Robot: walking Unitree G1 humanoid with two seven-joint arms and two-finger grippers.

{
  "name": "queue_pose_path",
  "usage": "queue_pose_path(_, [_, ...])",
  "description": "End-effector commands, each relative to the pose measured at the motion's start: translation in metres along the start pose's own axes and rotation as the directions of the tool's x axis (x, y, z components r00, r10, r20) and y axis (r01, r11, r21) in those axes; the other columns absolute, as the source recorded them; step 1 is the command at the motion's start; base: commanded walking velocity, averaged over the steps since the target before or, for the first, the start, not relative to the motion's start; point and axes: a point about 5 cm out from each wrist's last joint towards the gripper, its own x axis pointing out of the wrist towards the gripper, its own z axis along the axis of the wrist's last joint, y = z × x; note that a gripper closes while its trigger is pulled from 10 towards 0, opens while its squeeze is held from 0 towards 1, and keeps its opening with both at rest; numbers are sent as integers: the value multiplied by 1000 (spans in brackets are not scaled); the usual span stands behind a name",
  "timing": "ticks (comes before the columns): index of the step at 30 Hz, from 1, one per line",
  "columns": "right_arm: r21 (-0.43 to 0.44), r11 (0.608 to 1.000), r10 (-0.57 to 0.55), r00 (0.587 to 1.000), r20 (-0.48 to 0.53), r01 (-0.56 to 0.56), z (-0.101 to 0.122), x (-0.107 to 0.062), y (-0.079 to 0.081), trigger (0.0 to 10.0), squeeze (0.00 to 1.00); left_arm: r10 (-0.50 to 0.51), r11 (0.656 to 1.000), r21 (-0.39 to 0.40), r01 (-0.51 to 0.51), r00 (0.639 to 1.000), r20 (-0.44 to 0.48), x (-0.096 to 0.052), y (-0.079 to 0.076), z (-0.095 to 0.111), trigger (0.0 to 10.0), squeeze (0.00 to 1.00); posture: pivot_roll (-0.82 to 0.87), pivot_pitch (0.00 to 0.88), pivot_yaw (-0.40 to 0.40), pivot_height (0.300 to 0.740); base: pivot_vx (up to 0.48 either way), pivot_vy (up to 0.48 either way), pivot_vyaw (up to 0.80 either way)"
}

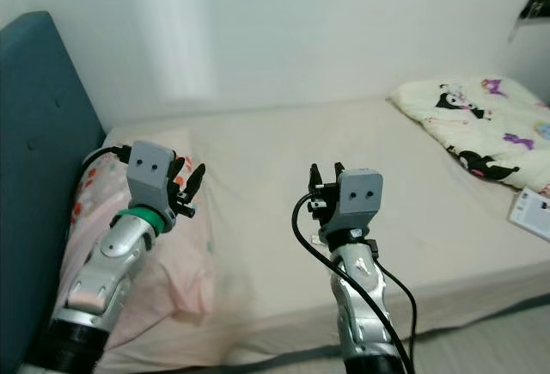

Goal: Clean up the room

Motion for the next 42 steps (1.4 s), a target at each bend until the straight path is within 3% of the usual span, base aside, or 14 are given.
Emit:
queue_pose_path(1, [12,1000,-2,1000,1,2,0,0,1,10000,0,12,1000,19,-12,1000,-10,-1,5,-2,10000,0,-164,0,91,733,0,-454,0])
queue_pose_path(19, [18,1000,7,1000,4,-7,-1,-1,4,10000,0,4,1000,20,-3,1000,-9,1,3,-2,10000,0,-168,0,95,733,0,-429,0])
queue_pose_path(42, [20,1000,7,1000,0,-7,-2,-3,4,10000,0,-2,1000,10,2,1000,-20,3,0,-2,10000,0,-173,0,101,733,0,92,0])
